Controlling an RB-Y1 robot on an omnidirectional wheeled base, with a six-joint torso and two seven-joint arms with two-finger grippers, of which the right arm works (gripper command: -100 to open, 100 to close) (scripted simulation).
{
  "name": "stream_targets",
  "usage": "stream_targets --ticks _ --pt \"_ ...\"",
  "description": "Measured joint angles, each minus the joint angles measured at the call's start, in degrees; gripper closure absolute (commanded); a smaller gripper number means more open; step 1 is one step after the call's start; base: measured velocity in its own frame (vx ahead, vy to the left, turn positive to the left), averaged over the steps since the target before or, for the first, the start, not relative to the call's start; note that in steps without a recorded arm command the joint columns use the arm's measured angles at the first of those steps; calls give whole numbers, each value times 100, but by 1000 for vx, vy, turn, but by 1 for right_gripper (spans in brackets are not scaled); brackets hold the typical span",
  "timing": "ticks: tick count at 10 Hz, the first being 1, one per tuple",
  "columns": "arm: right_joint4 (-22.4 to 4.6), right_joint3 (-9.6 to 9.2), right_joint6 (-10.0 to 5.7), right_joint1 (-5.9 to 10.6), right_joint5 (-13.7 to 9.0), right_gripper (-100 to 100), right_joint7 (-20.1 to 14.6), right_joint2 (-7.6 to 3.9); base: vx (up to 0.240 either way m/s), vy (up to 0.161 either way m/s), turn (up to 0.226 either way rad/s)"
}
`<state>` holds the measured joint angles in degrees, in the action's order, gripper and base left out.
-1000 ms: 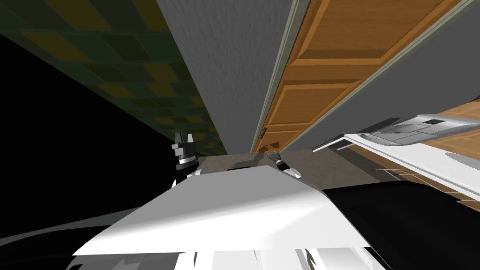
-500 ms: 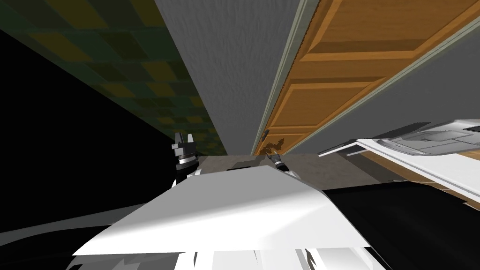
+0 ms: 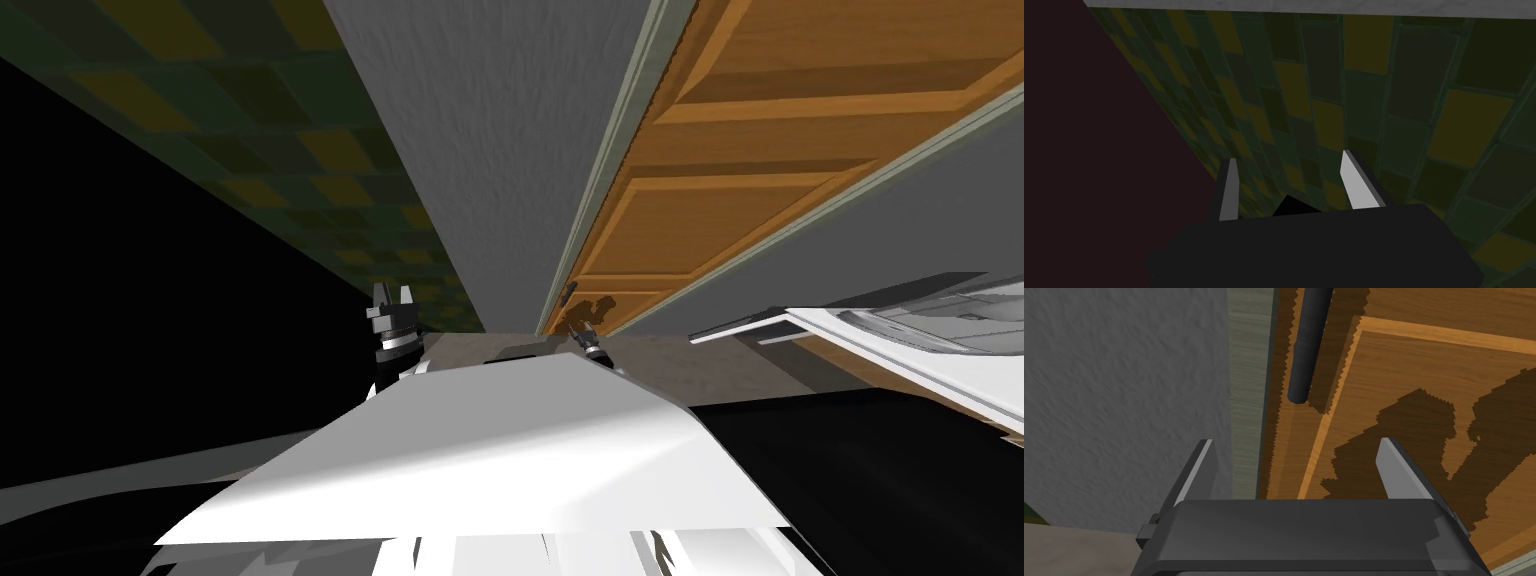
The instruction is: Pull the door open
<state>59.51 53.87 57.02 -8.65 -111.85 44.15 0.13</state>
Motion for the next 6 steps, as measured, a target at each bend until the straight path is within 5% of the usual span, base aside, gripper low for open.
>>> stream_targets --ticks 6 --pt "-446 303 471 136 -713 -100 299 166 62 -60 67"
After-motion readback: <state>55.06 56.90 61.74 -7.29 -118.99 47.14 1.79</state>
